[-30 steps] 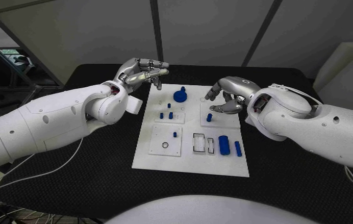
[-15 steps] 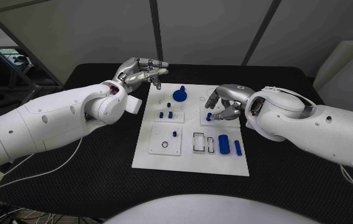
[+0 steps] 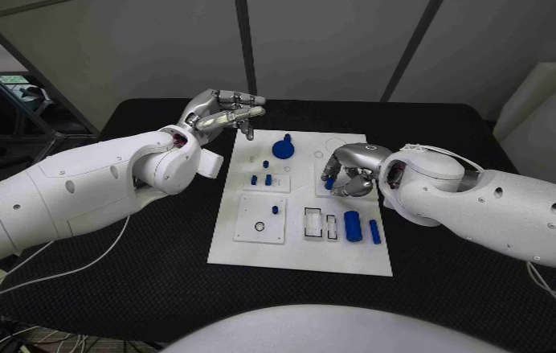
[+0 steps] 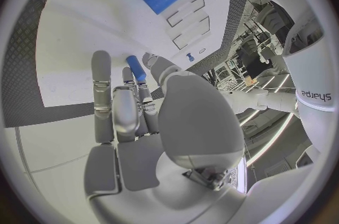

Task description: Assemble the parts on the task board

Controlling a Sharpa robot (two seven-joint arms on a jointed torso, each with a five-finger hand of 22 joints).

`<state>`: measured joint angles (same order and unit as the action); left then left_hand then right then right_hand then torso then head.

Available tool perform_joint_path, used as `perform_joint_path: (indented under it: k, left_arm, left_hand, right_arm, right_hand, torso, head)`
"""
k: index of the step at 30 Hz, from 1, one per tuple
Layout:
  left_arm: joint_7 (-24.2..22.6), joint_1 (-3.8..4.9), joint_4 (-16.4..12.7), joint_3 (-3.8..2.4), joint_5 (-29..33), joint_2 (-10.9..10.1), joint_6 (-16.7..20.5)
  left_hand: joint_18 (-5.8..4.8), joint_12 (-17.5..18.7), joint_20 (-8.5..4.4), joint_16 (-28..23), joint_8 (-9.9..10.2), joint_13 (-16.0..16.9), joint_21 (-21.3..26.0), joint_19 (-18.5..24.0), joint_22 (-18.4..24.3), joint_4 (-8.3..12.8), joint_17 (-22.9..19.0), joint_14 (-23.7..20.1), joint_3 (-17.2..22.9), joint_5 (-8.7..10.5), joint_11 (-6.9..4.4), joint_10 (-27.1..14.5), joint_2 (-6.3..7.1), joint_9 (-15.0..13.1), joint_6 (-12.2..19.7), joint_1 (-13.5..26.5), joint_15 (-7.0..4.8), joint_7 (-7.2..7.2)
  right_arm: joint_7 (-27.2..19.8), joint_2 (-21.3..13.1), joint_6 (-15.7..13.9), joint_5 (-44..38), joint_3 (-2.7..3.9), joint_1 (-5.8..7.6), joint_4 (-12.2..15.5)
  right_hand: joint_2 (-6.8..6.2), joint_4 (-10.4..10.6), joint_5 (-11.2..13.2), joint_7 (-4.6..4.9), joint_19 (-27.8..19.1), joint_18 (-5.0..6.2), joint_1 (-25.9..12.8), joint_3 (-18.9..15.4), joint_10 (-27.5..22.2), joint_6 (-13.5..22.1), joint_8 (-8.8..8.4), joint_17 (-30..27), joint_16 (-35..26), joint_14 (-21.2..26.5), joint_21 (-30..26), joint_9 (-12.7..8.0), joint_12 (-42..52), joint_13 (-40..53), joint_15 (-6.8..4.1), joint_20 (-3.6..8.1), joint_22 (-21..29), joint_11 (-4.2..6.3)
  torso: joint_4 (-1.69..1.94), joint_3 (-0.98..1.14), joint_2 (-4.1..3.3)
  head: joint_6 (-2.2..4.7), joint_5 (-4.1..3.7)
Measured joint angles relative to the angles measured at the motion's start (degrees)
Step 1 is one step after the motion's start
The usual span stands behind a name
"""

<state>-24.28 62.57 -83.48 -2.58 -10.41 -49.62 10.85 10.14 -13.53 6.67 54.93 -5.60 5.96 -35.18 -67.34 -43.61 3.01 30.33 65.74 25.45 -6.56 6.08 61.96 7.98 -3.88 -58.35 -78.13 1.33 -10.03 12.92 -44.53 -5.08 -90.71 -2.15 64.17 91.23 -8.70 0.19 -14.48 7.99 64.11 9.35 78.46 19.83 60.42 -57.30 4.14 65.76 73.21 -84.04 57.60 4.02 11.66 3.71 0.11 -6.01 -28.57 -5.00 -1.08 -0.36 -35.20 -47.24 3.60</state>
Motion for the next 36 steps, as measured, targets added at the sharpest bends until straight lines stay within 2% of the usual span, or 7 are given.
perform_joint_path:
  k: [9, 20, 23, 26, 31, 33, 36]
  left_arm:
    - [0.00, 0.00, 0.06, 0.00, 0.00, 0.04, -0.04]
    - [0.00, 0.00, 0.08, 0.00, 0.00, 0.05, -0.10]
    - [0.00, -0.01, 0.09, 0.00, 0.00, 0.05, -0.11]
    - [0.00, -0.01, 0.10, 0.00, 0.00, 0.05, -0.12]
    - [0.01, -0.07, 0.20, 0.00, 0.00, 0.05, -0.13]
    - [0.03, -0.18, 0.32, 0.00, 0.00, 0.05, -0.13]
    - [0.05, -0.25, 0.52, 0.00, 0.00, 0.10, -0.15]
  left_hand:
    - [0.01, 0.00, 0.00, 0.00, 0.00, 0.00, 0.00, 0.00, 0.00, -0.17, -0.07, 0.00, -0.17, 0.00, 0.00, 0.00, 0.00, 0.00, 0.00, 0.00, 0.00, 0.00]
    - [0.00, 0.00, 0.00, 0.00, 0.00, 0.00, 0.00, 0.00, 0.04, -0.17, -0.07, 0.00, -0.17, 0.00, 0.00, 0.00, 0.00, 0.00, 0.00, 0.00, 0.00, 0.00]
    - [0.00, 0.00, 0.00, 0.00, 0.00, 0.00, 0.00, 0.00, 0.04, -0.17, -0.07, 0.00, -0.17, 0.00, 0.00, 0.00, 0.00, 0.00, 0.00, 0.00, 0.00, 0.00]
    - [0.00, 0.00, 0.00, 0.00, 0.00, 0.00, 0.00, 0.00, 0.04, -0.17, -0.07, 0.00, -0.17, 0.00, 0.00, 0.00, 0.00, 0.00, 0.00, 0.00, 0.00, 0.00]
    - [0.00, 0.00, 0.00, 0.00, 0.00, 0.00, 0.00, 0.00, 0.04, -0.17, -0.13, 0.00, -0.17, 0.00, 0.00, 0.00, 0.00, 0.00, 0.00, 0.00, 0.00, 0.00]
    - [0.00, 0.00, 0.00, 0.00, 0.00, 0.00, 0.00, 0.00, 0.04, -0.17, -0.13, 0.00, -0.17, 0.00, 0.00, 0.00, 0.00, 0.00, 0.00, 0.00, 0.00, 0.00]
    - [0.01, 0.00, 0.00, 0.00, 0.00, 0.00, 0.00, 0.00, 0.03, -0.17, -0.13, 0.00, -0.17, 0.00, 0.00, 0.00, 0.00, 0.00, 0.00, 0.00, 0.00, 0.00]
  right_arm:
    - [0.04, 0.64, -0.87, -0.46, -0.12, -0.15, -0.64]
    - [0.69, 0.84, -3.22, -0.94, -0.21, -0.29, -0.83]
    - [0.97, 0.84, -4.04, -1.34, -0.25, -0.32, -0.83]
    - [1.28, 0.69, -4.87, -1.76, -0.33, -0.41, -0.68]
    - [1.74, -0.47, -6.36, -2.28, -0.33, -0.45, 0.95]
    - [1.87, -1.31, -7.31, -2.35, -0.21, -0.44, 2.33]
    - [2.02, -2.46, -8.54, -2.34, -0.01, -0.35, 4.35]
  right_hand:
    - [1.69, 0.62, 1.82, 0.29, 0.56, 0.00, 0.75, 2.78, 2.35, -2.38, 0.55, 0.83, 0.93, 0.00, 0.77, 0.25, 0.58, -0.16, 0.00, 0.30, -1.02, 0.12]
    - [2.76, 1.09, 5.77, -0.48, 2.09, 0.01, 1.04, 5.78, 7.77, -7.07, 2.44, 2.92, 2.80, 0.13, 2.70, 0.59, 2.76, 0.34, -0.99, 1.23, -3.90, 1.63]
    - [3.42, 0.94, 7.40, -0.40, 2.29, 0.00, 1.55, 6.92, 8.97, -7.42, 2.78, 3.08, 3.01, -0.07, 2.89, 0.60, 3.36, 0.82, -1.41, 1.43, -4.27, 2.11]
    - [3.70, 0.15, 7.56, -0.33, 2.37, 0.00, 1.83, 7.96, 9.46, -7.48, 2.78, 3.25, 3.15, 0.09, 2.96, 0.59, 3.58, 0.80, -1.57, 1.51, -4.57, 2.47]
    - [3.68, -0.67, 7.68, -0.32, 2.57, 0.00, 1.85, 9.09, 9.71, -7.50, 2.78, 3.00, 3.15, 0.09, 3.36, 0.59, 3.39, 0.73, -1.57, 1.71, -4.66, 2.33]
    - [3.79, -0.82, 7.36, -1.12, 2.57, 0.00, 2.64, 9.23, 9.71, -8.30, 2.79, 2.83, 3.15, 0.09, 3.36, 0.59, 3.11, 0.60, -1.57, 1.71, -4.66, 2.33]
    - [3.74, -1.20, 6.72, -1.33, 2.57, 0.00, 2.70, 9.62, 9.70, -8.51, 2.79, 2.81, 3.15, 0.09, 3.36, 0.59, 3.07, 0.52, -1.56, 1.71, -4.67, 2.33]
  torso:
    - [-0.04, -0.01, 0.01]
    - [-0.04, -0.03, 0.03]
    - [-0.04, -0.03, 0.04]
    - [-0.04, -0.03, 0.04]
    - [-0.04, -0.02, 0.08]
    - [-0.07, 0.02, 0.14]
    - [-0.10, 0.02, 0.21]
  head:
    - [-0.08, 0.11]
    - [-0.21, 0.14]
    - [-0.21, 0.14]
    - [-0.25, 0.14]
    - [-0.15, 0.35]
    - [-0.12, 0.52]
    - [-0.07, 0.64]
